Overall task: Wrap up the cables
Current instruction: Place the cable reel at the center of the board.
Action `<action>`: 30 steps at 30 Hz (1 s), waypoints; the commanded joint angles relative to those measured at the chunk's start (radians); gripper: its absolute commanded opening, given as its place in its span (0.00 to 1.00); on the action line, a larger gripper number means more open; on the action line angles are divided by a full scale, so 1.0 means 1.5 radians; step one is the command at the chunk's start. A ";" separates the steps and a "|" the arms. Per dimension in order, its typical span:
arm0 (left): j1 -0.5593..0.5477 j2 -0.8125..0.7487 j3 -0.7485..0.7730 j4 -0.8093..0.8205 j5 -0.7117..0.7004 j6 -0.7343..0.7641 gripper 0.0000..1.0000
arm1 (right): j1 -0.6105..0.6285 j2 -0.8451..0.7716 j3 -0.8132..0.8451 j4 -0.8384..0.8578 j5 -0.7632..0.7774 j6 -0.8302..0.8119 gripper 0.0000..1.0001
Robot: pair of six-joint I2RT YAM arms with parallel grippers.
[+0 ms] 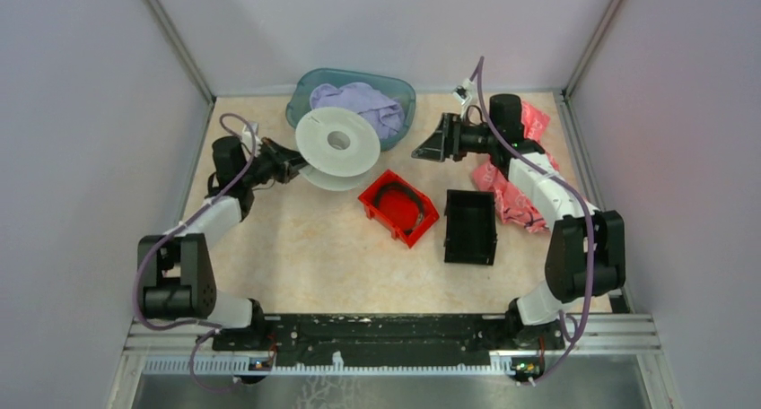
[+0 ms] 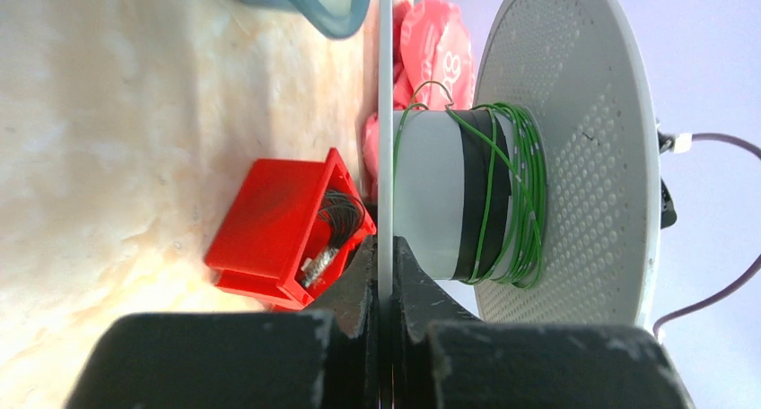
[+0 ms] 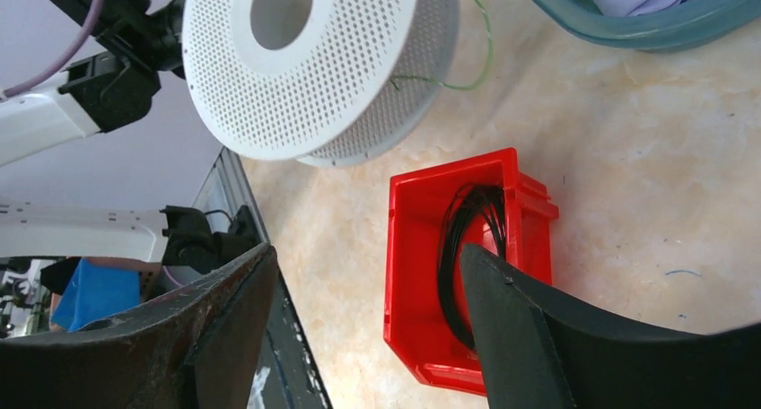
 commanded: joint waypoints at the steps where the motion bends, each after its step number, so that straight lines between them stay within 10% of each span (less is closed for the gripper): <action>1: 0.051 -0.075 -0.021 -0.068 -0.028 0.048 0.00 | 0.002 0.007 0.051 -0.006 -0.014 -0.032 0.75; 30: 0.099 -0.150 -0.219 -0.007 -0.186 0.096 0.06 | -0.054 -0.093 -0.043 -0.083 0.077 -0.143 0.75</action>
